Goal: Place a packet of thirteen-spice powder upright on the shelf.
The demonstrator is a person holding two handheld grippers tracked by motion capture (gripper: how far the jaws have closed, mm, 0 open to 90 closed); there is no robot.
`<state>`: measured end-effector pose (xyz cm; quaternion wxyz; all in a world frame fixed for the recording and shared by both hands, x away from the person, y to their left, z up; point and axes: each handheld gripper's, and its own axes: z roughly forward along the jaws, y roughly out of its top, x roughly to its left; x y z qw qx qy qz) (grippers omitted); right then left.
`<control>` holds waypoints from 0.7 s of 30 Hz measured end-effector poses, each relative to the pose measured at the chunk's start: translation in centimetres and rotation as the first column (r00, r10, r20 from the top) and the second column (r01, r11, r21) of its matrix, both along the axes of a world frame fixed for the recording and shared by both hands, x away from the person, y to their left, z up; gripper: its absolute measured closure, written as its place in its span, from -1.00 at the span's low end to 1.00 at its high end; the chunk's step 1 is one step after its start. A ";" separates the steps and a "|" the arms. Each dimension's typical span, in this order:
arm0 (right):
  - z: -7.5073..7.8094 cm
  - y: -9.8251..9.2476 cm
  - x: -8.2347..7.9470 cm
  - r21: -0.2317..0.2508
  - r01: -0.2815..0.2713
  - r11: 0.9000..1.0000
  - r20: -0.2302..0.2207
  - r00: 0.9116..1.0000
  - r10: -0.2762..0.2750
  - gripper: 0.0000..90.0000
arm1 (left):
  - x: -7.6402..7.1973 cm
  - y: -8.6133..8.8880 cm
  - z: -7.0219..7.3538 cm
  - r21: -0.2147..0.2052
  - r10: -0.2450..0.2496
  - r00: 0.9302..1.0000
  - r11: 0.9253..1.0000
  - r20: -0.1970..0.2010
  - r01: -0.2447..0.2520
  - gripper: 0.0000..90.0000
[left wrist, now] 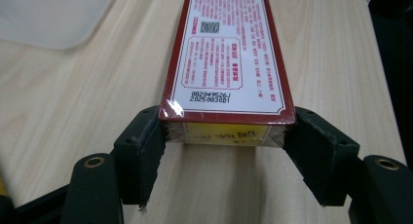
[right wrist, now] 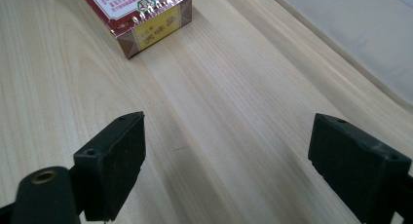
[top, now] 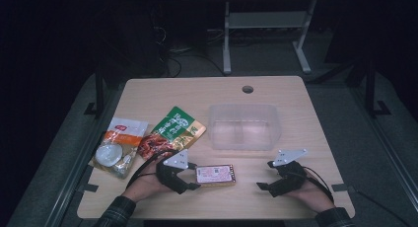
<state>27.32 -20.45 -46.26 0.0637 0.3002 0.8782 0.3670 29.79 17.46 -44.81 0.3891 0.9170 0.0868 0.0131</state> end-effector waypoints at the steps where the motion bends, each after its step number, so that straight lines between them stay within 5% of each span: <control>1: 0.0 0.0 0.0 0.000 -0.001 1.000 0.000 1.000 0.001 -0.70 | 0.0 0.1 0.1 -0.006 0.000 1.000 1.000 0.003 0.000 -0.29; 21: 0.7 0.4 0.1 0.052 -0.022 0.998 0.022 1.000 0.021 -0.57 | 0.0 0.8 2.5 -0.053 -0.016 0.999 0.998 0.035 0.018 -0.28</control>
